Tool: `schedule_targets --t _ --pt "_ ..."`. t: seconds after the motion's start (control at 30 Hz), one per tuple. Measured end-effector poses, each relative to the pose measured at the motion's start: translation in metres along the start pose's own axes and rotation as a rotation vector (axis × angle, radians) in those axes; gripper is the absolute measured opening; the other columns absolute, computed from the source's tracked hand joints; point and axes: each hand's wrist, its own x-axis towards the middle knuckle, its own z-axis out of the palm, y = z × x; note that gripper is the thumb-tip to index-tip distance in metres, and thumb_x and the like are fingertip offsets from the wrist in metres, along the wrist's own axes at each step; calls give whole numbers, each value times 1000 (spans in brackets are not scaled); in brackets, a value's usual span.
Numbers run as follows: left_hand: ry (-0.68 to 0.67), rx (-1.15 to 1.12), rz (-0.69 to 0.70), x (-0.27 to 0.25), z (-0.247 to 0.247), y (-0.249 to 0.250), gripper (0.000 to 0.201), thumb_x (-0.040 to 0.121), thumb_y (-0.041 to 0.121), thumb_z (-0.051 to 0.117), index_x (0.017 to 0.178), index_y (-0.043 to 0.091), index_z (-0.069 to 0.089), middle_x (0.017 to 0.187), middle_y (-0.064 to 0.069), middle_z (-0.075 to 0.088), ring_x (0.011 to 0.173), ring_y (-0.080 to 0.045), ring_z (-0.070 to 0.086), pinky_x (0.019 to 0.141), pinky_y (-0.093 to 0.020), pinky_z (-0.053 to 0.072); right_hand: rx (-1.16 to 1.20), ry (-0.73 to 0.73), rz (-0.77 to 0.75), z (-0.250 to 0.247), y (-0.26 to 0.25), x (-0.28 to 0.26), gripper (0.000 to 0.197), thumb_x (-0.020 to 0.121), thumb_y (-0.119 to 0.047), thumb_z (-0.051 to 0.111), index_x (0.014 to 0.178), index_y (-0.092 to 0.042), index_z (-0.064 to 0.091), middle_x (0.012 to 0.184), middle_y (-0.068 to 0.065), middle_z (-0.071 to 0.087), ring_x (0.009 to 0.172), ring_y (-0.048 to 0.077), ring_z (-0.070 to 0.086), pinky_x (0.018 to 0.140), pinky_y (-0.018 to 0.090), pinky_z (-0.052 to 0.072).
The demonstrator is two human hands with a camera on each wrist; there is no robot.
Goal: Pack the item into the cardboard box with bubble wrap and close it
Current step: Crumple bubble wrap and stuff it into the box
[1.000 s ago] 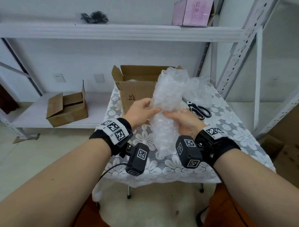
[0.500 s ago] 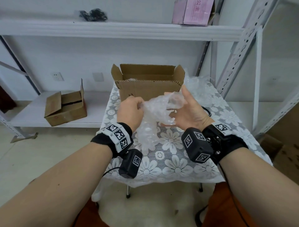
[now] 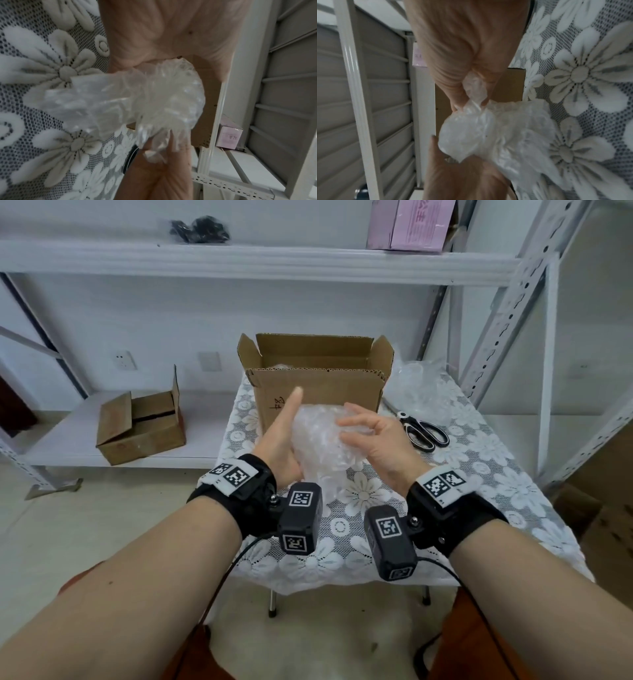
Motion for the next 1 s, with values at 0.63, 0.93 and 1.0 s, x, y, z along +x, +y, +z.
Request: schedule_targets --t 0.63,0.93,1.0 --pt "6 164 53 -6 5 -3 54 77 2 73 128 0 56 122 -21 64 109 -35 65 84 -45 57 95 -86 444 -7 -7 -6 69 62 -46 83 118 -12 62 99 10 73 77 24 71 62 31 56" --pt "54 498 362 -16 27 34 59 69 19 83 122 7 59 112 -8 71 100 -22 70 87 -39 56 294 -15 134 -8 -47 -6 60 70 -20 79 122 1 58 104 13 71 88 26 71 71 34 59" --pt "119 630 487 -15 35 41 72 62 32 87 124 13 55 113 -1 69 101 -16 69 86 -35 57 362 7 115 -8 -57 -4 61 69 -16 80 124 0 58 114 15 69 104 31 67 91 45 53"
